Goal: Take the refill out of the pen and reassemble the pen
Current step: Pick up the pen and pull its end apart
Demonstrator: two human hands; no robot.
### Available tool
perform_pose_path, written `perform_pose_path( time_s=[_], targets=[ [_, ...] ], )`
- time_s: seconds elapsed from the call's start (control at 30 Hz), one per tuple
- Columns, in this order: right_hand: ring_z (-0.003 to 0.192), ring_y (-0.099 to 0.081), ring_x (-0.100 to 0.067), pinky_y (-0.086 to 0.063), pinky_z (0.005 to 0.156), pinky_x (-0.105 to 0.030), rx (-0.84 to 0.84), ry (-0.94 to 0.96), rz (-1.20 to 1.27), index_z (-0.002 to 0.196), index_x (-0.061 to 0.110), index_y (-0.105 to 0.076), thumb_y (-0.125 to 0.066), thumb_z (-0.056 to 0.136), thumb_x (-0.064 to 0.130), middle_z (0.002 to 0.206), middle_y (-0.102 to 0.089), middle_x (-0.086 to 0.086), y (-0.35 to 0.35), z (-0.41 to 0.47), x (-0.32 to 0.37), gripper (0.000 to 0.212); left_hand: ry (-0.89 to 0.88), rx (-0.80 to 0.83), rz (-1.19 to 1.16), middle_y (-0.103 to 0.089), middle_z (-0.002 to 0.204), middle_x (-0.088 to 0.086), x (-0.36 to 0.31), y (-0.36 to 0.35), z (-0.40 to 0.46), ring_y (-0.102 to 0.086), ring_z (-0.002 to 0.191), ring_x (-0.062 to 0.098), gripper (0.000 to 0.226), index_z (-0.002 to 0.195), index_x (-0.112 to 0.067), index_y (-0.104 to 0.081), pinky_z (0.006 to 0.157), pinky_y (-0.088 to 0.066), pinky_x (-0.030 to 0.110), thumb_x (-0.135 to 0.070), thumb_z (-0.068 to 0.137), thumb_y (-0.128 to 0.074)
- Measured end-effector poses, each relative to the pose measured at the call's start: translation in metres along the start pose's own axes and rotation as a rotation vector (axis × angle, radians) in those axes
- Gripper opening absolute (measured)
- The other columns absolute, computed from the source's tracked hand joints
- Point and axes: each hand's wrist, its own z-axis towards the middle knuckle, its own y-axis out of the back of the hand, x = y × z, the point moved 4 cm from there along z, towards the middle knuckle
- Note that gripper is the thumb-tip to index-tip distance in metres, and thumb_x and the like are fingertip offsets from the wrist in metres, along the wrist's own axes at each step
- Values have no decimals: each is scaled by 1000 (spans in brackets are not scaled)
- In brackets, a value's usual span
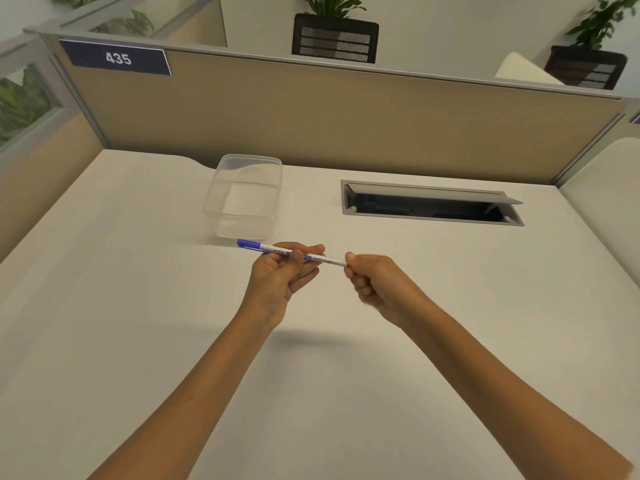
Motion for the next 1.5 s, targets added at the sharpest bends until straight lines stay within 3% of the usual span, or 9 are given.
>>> perform_pose_path(
  time_s=[0.07,0.13,0.3,0.4,0.73,1.07,1.3,1.4,1.5],
  targets=[
    [36,-24,-5,-14,35,-13,145,-297,434,58,14,-49,-44,97,25,45,-30,7,-4,1,-7,40,-24,26,23,-76,92,3,-1,0,1,-70,93,22,12,88,-9,-59,77,-56,29,-10,91,-48],
    [37,-25,-6,-14,36,-14,177,-278,378,60,13,-50,-43,97,27,46,-31,6,-4,1,-6,39,-29,16,31,-76,92,4,-2,1,2,-70,93,22,12,88,-9,-59,76,-56,29,-11,91,-48],
    [64,-48,-15,-39,58,-25,-161,620,-896,88,10,-62,-46,97,31,75,-59,-2,-2,-3,16,28,46,-96,-21,-77,86,2,-3,5,1,-72,85,19,14,91,-7,-60,71,-58,27,-13,93,-48],
    [65,-47,-18,-42,55,-30,-206,910,-1203,89,9,-58,-43,96,30,81,-60,-7,-2,-4,13,27,92,-94,-40,-77,85,2,-3,3,1,-72,83,18,15,90,-6,-61,71,-58,27,-13,93,-48],
    [44,-21,-8,-16,40,-18,120,-139,143,63,15,-50,-46,96,29,50,-29,7,-4,-9,-4,37,-16,76,28,-76,88,3,-10,1,-4,-71,91,22,17,83,-8,-57,77,-56,28,-3,91,-44],
    [67,-57,-15,-54,55,-34,-207,826,-844,86,11,-68,-63,88,16,75,-61,3,-1,-19,22,7,18,0,-88,-77,87,5,-13,5,-5,-71,89,21,14,87,-8,-57,74,-58,30,-7,92,-44],
    [44,-35,-13,-29,43,-23,13,43,-117,55,13,-48,-44,96,38,50,-41,-1,-10,-10,10,49,-5,15,-84,-76,89,4,-18,8,-6,-71,91,22,13,88,-8,-57,75,-57,29,-8,92,-45],
    [47,-48,-13,-37,46,-23,30,87,-206,66,11,-61,-50,89,50,57,-54,-2,-10,-11,12,47,-4,7,-89,-76,89,5,-20,11,-5,-71,92,23,13,88,-8,-58,75,-57,30,-8,92,-45],
    [62,-65,-14,-51,50,-23,10,323,-286,92,11,-63,-68,84,24,78,-67,-6,-10,-12,17,16,4,3,-83,-76,89,5,-20,12,-4,-71,92,23,13,87,-9,-58,76,-57,30,-9,91,-46]
  ],
)
